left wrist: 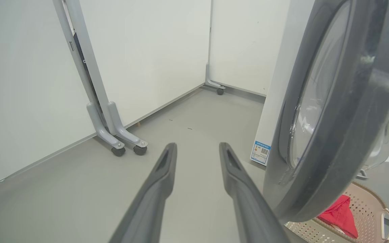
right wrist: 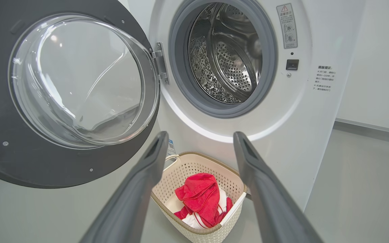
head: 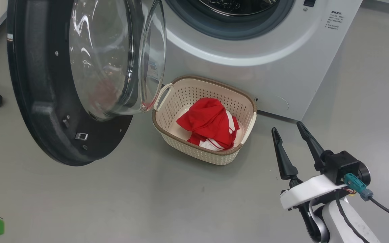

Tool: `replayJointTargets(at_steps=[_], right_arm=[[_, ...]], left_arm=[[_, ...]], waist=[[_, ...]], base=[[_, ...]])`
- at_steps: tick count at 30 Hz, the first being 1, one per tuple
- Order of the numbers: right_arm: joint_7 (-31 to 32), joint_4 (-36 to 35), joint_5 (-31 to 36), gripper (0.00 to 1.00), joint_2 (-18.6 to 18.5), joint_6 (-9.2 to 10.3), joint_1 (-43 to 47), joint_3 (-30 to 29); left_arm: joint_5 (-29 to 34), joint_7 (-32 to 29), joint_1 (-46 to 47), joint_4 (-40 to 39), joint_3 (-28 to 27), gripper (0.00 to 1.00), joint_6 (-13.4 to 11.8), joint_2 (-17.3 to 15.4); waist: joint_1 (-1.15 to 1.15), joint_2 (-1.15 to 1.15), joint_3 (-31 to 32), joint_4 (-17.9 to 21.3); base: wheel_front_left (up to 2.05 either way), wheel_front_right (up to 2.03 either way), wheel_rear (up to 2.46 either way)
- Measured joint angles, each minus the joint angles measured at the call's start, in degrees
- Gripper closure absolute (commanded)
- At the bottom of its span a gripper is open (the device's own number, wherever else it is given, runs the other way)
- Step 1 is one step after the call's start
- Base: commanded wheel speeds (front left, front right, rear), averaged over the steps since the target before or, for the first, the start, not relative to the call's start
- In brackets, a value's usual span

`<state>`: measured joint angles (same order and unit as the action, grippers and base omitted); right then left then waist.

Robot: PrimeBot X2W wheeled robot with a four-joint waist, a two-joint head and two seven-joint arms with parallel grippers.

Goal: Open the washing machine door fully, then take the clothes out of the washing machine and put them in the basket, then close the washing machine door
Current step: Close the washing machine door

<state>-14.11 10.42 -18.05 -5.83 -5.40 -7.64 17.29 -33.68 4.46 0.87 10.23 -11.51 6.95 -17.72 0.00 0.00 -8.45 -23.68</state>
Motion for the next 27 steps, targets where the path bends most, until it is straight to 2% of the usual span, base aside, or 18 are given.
replayJointTargets(at_steps=[11, 27], right_arm=[[0.0, 0.1, 0.0, 0.0, 0.1, -0.02, 0.0, 0.1], [-0.1, 0.0, 0.0, 0.0, 0.3, -0.01, 0.0, -0.3]], left_arm=[[2.1, 8.0, -1.0, 2.8, 1.2, 0.0, 0.0, 0.6], [2.5, 9.2, -1.0, 5.4, 2.8, 0.0, 0.3, 0.5]], waist=[[0.0, 0.0, 0.1, 0.5], [0.0, 0.0, -0.5, 0.7]], base=[[0.0, 0.0, 0.0], [0.0, 0.0, 0.0]])
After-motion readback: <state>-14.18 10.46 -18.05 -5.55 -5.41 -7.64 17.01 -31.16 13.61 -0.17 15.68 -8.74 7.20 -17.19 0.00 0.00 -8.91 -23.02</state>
